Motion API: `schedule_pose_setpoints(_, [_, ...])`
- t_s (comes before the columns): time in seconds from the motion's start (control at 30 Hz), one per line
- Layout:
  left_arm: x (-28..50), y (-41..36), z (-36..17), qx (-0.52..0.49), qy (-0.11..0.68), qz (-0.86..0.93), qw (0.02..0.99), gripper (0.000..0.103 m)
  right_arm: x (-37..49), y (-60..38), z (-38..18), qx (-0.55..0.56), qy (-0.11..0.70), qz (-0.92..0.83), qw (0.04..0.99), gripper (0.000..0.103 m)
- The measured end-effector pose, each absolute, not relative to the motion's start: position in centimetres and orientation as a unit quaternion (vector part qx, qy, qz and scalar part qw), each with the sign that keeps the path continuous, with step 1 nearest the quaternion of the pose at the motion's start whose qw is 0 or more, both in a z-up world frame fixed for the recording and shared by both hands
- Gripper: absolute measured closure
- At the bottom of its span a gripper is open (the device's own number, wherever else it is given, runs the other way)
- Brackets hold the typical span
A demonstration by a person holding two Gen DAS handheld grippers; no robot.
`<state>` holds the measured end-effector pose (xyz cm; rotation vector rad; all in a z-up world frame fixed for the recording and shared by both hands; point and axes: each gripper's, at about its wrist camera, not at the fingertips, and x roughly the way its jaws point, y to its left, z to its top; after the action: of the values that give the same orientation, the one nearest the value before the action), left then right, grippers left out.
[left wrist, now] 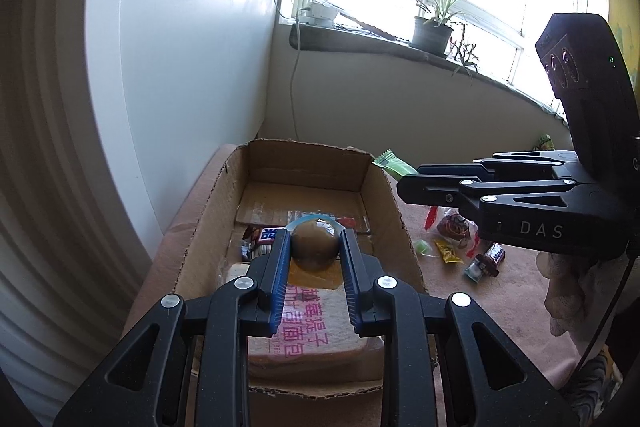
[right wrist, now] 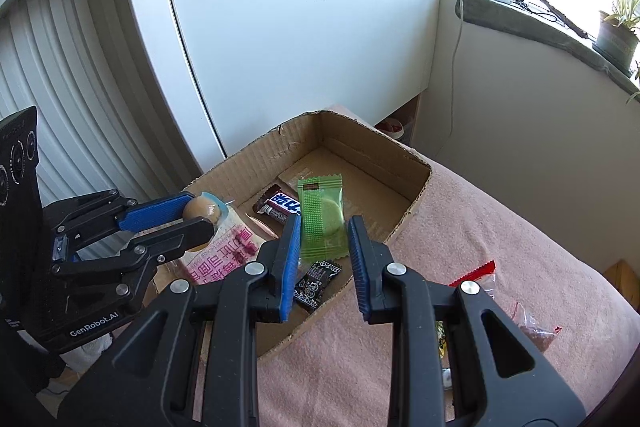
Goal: Organize snacks
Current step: 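Carry the round chocolate and green packet into the box and open both tools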
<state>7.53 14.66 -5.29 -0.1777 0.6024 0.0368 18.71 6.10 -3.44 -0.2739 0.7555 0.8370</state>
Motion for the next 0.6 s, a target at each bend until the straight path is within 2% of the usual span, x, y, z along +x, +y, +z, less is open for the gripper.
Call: schedule_pose_setpoints(0.6, [7.8, 15.4, -5.2, -0.096, 0.295, 0.026, 0.95, 0.079, 20.2, 8.4, -4.4, -0.127, 0.375, 0.392, 0.83, 0.078])
